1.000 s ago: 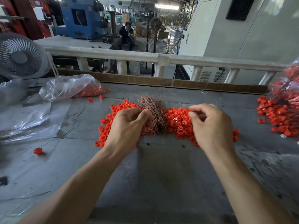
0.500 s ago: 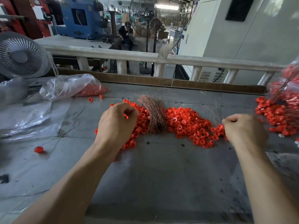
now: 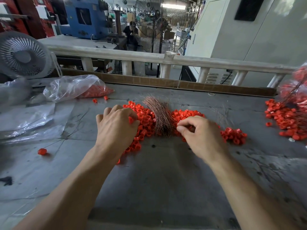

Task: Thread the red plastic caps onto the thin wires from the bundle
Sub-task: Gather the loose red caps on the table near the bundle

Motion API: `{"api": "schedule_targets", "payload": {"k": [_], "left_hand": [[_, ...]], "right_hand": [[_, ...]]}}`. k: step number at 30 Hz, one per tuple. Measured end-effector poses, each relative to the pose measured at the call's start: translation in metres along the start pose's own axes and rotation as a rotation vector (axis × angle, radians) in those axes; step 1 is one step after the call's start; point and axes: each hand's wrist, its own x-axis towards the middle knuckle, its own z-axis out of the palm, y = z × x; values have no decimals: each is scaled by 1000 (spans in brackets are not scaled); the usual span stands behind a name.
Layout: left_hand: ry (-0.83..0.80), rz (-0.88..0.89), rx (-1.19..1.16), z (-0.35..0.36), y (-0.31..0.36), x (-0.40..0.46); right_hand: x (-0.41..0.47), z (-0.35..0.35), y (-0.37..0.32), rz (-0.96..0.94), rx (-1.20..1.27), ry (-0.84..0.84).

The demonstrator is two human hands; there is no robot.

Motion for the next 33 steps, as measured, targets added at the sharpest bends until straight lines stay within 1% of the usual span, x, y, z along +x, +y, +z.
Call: {"api": "schedule_targets", "payload": {"k": [3,5,11,15,17,21,24,26,29,31,33], "left_hand": [[-34,15,14,3,0,0],[-26,32,6,5,1,0],[42,85,-82,7,5,-1],[57,152,-162,9,10,-2],[40,196,-253,8,13,-2],[-89,341,-382,7,20,-7],[-68,430,-404,6,23,-9],[-56,408,-474,3,24,-9],[-116,306,-667,1,28,-11],[-177,264,-803,0,30,-11],[-247,241,-973,1,31,-12]], "right_hand": [[-1,8,-9,-59,38,18],[-2,15,-16,-95,41,37],[-2,26,-24,-98,-77,74],[-3,24,-24,-106,-65,93],[-4,23,-27,-134,-41,110],[-7,19,-37,-252,27,164],[-10,15,-43,-320,116,197],[-11,13,-43,-324,233,205],[-11,11,-42,-227,416,141],[-11,11,-43,-175,495,28],[-12,13,-43,-165,534,-61]]}}
